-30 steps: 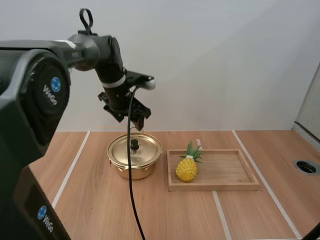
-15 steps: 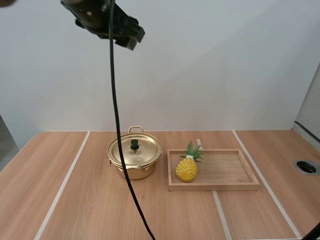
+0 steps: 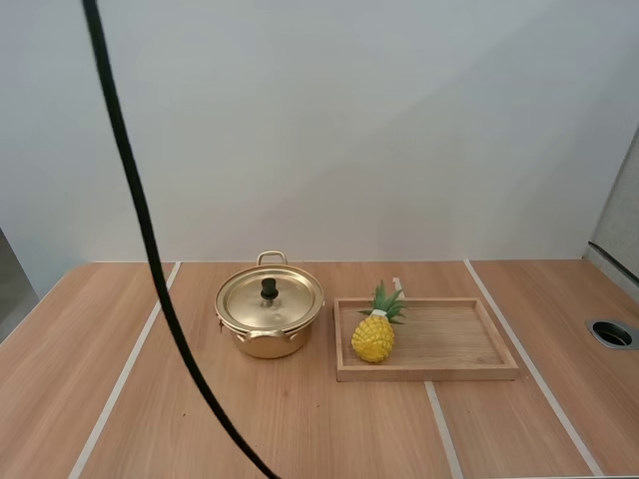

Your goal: Open the pot, put the grape inside, and close it

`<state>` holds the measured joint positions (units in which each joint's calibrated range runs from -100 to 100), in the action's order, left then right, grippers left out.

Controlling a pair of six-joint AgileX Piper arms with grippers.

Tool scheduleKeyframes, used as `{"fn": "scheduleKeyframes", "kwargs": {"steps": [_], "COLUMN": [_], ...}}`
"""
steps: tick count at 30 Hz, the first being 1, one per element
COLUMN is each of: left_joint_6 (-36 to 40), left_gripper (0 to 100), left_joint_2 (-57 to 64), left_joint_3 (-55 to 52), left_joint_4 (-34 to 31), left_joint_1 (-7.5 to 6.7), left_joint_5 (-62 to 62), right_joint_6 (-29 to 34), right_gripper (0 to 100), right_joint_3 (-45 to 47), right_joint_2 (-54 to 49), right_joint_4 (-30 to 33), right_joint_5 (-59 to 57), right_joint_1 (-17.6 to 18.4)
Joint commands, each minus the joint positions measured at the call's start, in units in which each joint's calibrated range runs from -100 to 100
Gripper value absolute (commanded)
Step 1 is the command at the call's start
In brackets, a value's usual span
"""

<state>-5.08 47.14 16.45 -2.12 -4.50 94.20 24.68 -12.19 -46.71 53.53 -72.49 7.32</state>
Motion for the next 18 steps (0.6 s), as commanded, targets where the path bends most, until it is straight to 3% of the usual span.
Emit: {"fn": "scheduleKeyframes", "kwargs": {"steps": [1,5,10,18], "left_joint_6": [3.4,7.6,17.5,19.0], "left_gripper": [0,0,0,0], "left_joint_2": [2.8,6.3,11.5,20.0], "left_joint_3": [0.4,0.4,-1.7,-13.4], "left_joint_4": [-3.1,-4.0,-4.2,-5.1], "left_joint_1": [0.03,0.73,1.1,1.1], "left_joint_5": [-1.6,-4.1,-13.0,-30.9], "right_joint_6": [-0.5,-1.2,-11.4,-13.2], "right_gripper": [0,0,0,0], "right_joint_3": [-0.3,-0.3,0.5,7.7], "right_joint_2": [-4.1,-8.6,-13.5,-17.5], "right_joint_4": [2.4,-3.1,-19.3,-25.0], "right_joint_5": [-0.6,-0.6,0.1,1.3], "right_joint_1": [-1.2,-3.4,-5.0,-6.8]}}
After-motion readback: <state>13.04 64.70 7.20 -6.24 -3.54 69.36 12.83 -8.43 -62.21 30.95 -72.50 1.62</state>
